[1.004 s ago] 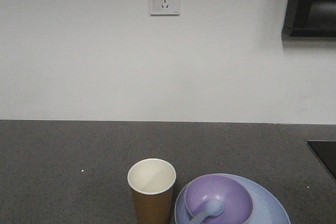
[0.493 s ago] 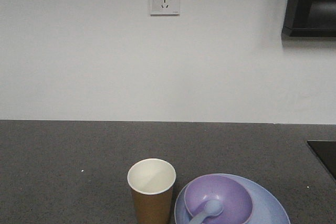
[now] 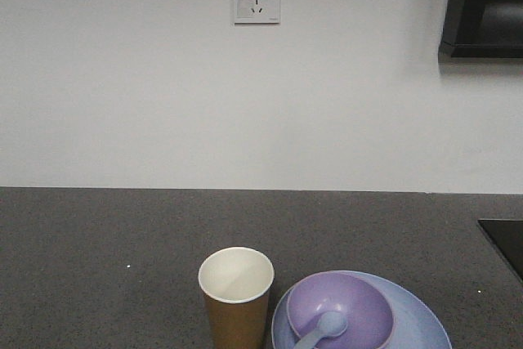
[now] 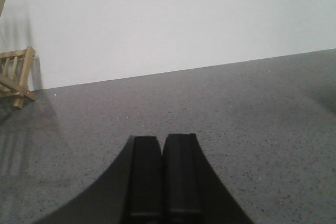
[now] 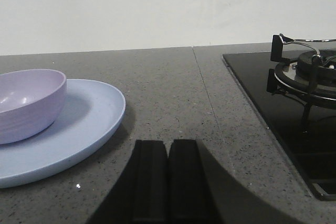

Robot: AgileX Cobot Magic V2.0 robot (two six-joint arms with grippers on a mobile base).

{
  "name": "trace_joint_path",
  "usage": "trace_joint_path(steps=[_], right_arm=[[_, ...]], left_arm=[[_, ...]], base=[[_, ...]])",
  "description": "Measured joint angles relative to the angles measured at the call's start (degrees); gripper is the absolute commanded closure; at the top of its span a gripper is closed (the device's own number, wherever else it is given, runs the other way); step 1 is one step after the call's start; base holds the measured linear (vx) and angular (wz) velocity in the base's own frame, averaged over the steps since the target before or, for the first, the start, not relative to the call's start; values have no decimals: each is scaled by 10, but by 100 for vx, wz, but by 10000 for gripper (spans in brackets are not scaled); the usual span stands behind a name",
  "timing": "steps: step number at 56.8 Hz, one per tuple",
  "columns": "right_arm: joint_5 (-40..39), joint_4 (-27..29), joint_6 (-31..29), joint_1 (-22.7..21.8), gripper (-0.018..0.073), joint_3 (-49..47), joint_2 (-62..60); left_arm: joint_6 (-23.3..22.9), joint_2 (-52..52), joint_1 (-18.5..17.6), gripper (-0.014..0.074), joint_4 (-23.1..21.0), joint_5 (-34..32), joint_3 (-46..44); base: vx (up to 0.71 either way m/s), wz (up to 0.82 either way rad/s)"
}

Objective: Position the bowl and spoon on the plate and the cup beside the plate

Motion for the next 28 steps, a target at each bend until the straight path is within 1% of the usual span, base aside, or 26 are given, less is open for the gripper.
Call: trace_joint_path(steps=[28], right_arm=[[2,0,0,0,571,0,0]], left_arm=[[0,0,0,600,0,0,0]], base=[[0,0]])
